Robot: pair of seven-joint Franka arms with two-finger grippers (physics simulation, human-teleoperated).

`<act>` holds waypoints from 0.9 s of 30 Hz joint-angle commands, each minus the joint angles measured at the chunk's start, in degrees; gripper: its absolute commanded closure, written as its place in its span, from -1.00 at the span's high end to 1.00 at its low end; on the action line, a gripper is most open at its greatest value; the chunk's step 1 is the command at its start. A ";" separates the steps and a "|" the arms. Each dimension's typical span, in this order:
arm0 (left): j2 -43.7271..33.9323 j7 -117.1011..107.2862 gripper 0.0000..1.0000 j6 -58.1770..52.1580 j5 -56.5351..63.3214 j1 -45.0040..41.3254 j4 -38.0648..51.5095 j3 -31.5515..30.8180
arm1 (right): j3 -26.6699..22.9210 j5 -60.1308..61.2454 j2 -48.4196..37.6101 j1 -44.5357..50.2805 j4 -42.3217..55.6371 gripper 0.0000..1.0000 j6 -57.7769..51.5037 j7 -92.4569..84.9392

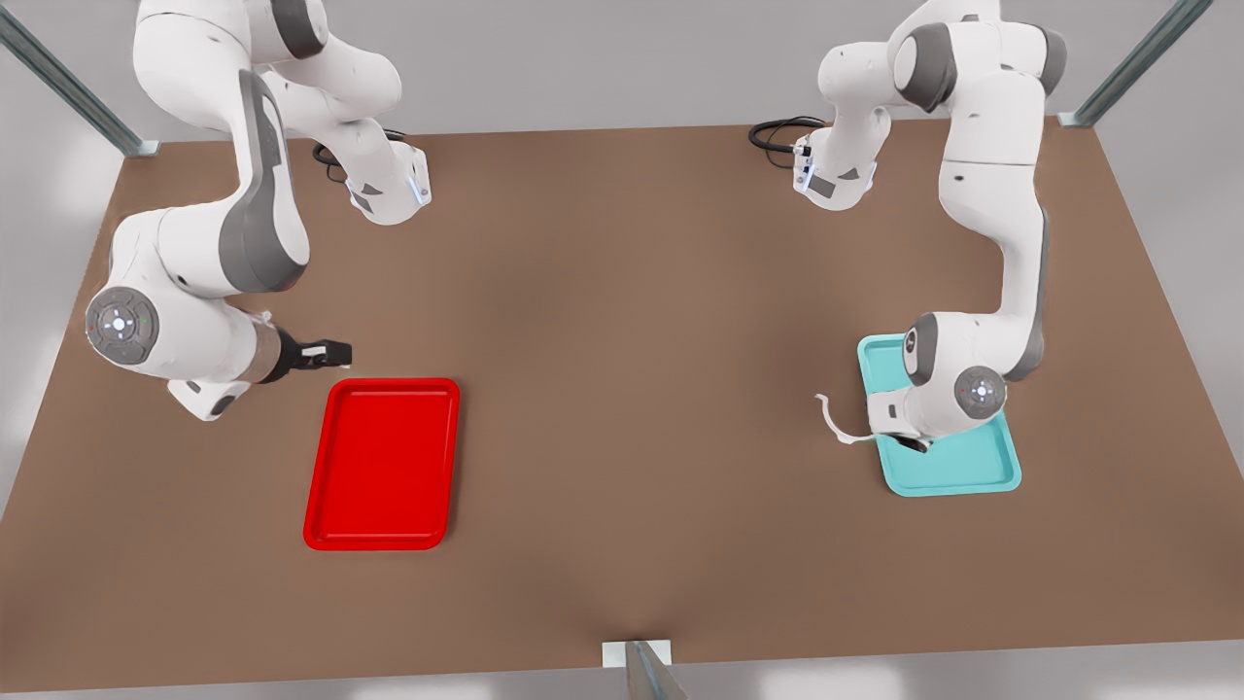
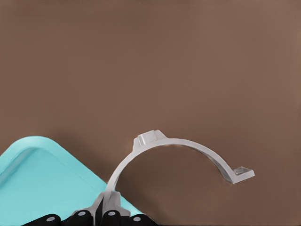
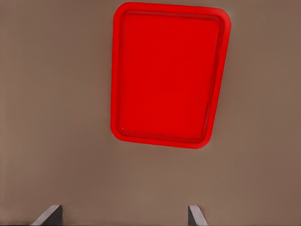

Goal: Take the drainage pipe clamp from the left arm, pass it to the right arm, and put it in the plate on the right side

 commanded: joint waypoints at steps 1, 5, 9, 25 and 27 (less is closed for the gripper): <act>-0.07 -19.71 -0.57 -2.12 -0.21 -0.99 0.48 -1.71 | 0.10 10.19 3.52 1.83 0.15 1.00 8.16 -17.09; 1.07 -34.56 -0.57 -2.04 0.05 -1.77 3.37 -9.19 | 0.45 11.07 3.71 9.92 -10.38 1.00 28.29 -29.48; 5.02 -45.56 -0.57 -2.12 -0.12 -6.61 9.88 -9.98 | 0.45 14.94 4.23 11.24 -16.90 1.00 42.98 -65.17; 12.58 -69.21 -0.57 -3.71 -1.00 -17.77 23.68 -10.86 | 0.54 24.43 12.23 22.66 -18.57 1.00 67.15 -80.30; 13.29 -70.08 -0.57 -3.71 -1.00 -18.48 24.56 -10.86 | 0.54 26.10 12.67 23.37 -18.57 1.00 67.86 -80.30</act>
